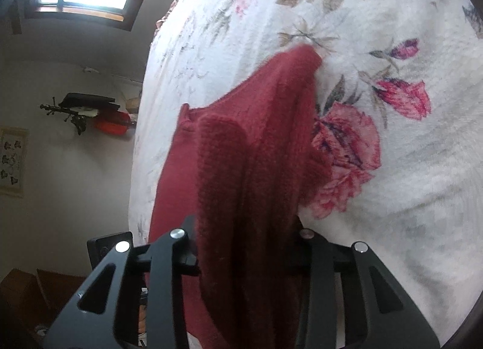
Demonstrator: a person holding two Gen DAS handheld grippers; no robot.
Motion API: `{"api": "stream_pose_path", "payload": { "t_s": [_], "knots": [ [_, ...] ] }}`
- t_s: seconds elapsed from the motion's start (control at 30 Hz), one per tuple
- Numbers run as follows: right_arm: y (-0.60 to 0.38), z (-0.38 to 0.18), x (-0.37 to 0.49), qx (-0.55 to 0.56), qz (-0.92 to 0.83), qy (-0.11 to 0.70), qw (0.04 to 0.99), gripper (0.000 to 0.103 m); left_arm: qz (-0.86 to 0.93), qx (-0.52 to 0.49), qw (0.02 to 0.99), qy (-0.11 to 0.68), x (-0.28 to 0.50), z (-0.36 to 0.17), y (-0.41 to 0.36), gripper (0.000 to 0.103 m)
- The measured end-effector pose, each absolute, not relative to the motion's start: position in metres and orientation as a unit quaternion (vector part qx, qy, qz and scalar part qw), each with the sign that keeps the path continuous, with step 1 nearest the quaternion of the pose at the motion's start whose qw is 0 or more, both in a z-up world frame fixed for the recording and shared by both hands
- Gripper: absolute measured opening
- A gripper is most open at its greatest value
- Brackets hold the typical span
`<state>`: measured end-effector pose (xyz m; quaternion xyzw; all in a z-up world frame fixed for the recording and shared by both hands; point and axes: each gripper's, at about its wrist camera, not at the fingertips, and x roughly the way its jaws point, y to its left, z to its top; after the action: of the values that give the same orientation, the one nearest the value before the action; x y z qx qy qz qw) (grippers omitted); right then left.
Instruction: Fold small clothes
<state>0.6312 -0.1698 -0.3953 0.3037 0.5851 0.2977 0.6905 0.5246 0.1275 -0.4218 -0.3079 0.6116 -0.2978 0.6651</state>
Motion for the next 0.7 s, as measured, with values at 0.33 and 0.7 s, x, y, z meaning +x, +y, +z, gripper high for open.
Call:
{"api": "stream_pose_path", "payload": {
  "t_s": [0.33, 0.7],
  "knots": [
    [-0.138, -0.349, 0.604, 0.310, 0.331, 0.560, 0.694, 0.033, -0.305, -0.291, 0.700, 0.576, 0.499, -0.368, 0.156, 0.024],
    [-0.044, -0.361, 0.495, 0.327, 0.390, 0.566, 0.649, 0.033, -0.267, -0.310, 0.721, 0.560, 0.369, -0.343, 0.244, 0.024]
  ]
}}
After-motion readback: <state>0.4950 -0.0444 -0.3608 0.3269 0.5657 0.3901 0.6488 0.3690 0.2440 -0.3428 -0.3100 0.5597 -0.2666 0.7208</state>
